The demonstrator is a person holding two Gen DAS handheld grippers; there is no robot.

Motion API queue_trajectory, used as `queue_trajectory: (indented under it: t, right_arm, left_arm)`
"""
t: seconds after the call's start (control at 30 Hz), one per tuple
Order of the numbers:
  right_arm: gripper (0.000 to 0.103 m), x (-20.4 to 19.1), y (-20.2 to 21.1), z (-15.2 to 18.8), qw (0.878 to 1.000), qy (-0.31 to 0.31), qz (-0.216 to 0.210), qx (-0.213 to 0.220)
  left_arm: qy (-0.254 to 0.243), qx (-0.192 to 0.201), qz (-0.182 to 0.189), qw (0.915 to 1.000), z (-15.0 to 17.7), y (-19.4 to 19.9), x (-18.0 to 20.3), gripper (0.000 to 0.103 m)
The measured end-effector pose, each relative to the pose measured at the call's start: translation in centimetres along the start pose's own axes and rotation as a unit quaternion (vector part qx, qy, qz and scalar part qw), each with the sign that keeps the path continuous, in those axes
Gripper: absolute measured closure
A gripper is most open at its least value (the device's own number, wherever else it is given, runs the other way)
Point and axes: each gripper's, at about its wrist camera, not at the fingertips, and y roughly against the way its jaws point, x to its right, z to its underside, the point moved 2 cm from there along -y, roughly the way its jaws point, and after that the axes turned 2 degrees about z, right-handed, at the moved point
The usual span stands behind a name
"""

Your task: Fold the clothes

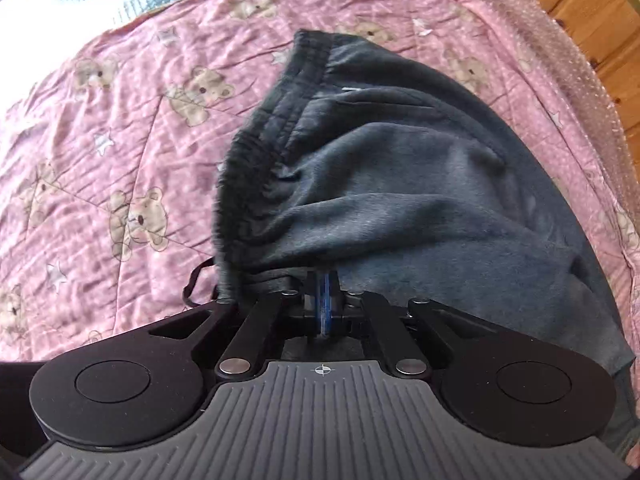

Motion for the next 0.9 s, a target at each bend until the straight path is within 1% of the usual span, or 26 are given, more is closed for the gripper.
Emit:
queue_trajectory:
  t: [0.07, 0.13, 0.17, 0.23, 0.27, 0.3, 0.37, 0.4, 0.47, 0.53, 0.57, 0.6, 0.63, 0.67, 0.7, 0.8, 0.87, 0.9]
  right_arm:
    - [0.103, 1.3, 1.1, 0.1, 1.000, -0.017, 0.003, 0.015]
    - [0.103, 2.4, 2.1, 0.1, 0.999, -0.034, 0.000, 0.027]
    - [0.103, 2.8, 2.5, -0.1, 0.999, -0.043, -0.008, 0.029]
    - [0.097, 2.7, 2.6, -1.1, 0.997, -0.054, -0.037, 0.028]
    - [0.086, 1.9, 2.6, -1.7, 0.997, -0.050, -0.047, 0.029]
    - [0.069, 1.1, 2.6, -2.2, 0.997, -0.045, -0.057, 0.031]
    - [0.049, -0.7, 2.6, -3.1, 0.996, -0.025, -0.074, 0.035]
    - [0.048, -1.6, 2.4, -3.4, 0.996, -0.013, -0.078, 0.034]
    - [0.049, -2.7, 1.2, -3.6, 0.997, 0.014, -0.067, 0.016]
    - [0.053, -3.7, -0.4, -3.4, 0.998, 0.042, -0.054, -0.008]
    - [0.069, -3.8, -1.3, -3.1, 0.997, 0.055, -0.051, -0.026]
    - [0.093, -3.8, -2.1, -2.6, 0.996, 0.065, -0.048, -0.040]
    - [0.095, -3.4, -2.4, -2.2, 0.996, 0.070, -0.044, -0.043]
    - [0.096, -2.9, -2.2, -2.0, 0.996, 0.065, -0.042, -0.036]
    - [0.099, -2.1, -1.6, -1.8, 0.997, 0.051, -0.046, -0.024]
    - [0.099, 0.5, 1.2, -1.7, 0.998, 0.000, -0.060, 0.018]
    - [0.099, 1.8, 3.1, -1.8, 0.997, -0.020, -0.062, 0.043]
    - [0.099, 2.2, 3.8, -1.9, 0.997, -0.024, -0.057, 0.054]
  left_arm:
    - [-0.007, 0.008, -0.007, 0.9999, 0.2, 1.0, -0.8, 0.037]
    - [-0.017, 0.014, -0.009, 0.9997, 0.3, 1.5, -1.9, 0.032]
    - [-0.016, 0.011, -0.002, 0.9998, 0.4, 1.3, -2.4, 0.026]
    - [-0.009, -0.004, 0.020, 0.9997, 0.4, 0.5, -3.1, 0.026]
    - [-0.005, -0.010, 0.030, 0.9995, 0.2, -0.1, -3.3, 0.026]
    - [-0.001, -0.014, 0.039, 0.9991, 0.1, -0.7, -3.3, 0.027]
    - [0.002, -0.016, 0.056, 0.9983, -0.3, -1.3, -2.8, 0.027]
    - [-0.001, -0.014, 0.064, 0.9979, -0.3, -1.4, -2.3, 0.027]
    - [-0.013, -0.014, 0.073, 0.9972, -0.4, -1.8, -1.0, 0.027]
    - [-0.029, -0.017, 0.071, 0.9969, -0.3, -2.3, 0.2, 0.024]
    - [-0.036, -0.017, 0.065, 0.9971, -0.2, -2.5, 0.7, 0.024]
    - [-0.041, -0.019, 0.060, 0.9972, 0.0, -2.6, 0.9, 0.024]
    - [-0.042, -0.020, 0.057, 0.9973, 0.2, -2.6, 1.0, 0.024]
    - [-0.042, -0.020, 0.053, 0.9975, 0.4, -2.6, 0.9, 0.024]
    - [-0.041, -0.018, 0.048, 0.9979, 0.4, -2.4, 0.7, 0.024]
    - [-0.043, -0.013, 0.030, 0.9985, 0.6, -1.6, -0.4, 0.023]
    - [-0.058, -0.012, 0.021, 0.9980, 0.4, -1.8, -0.9, 0.023]
    - [-0.073, -0.016, 0.020, 0.9970, 0.2, -2.0, -0.9, 0.023]
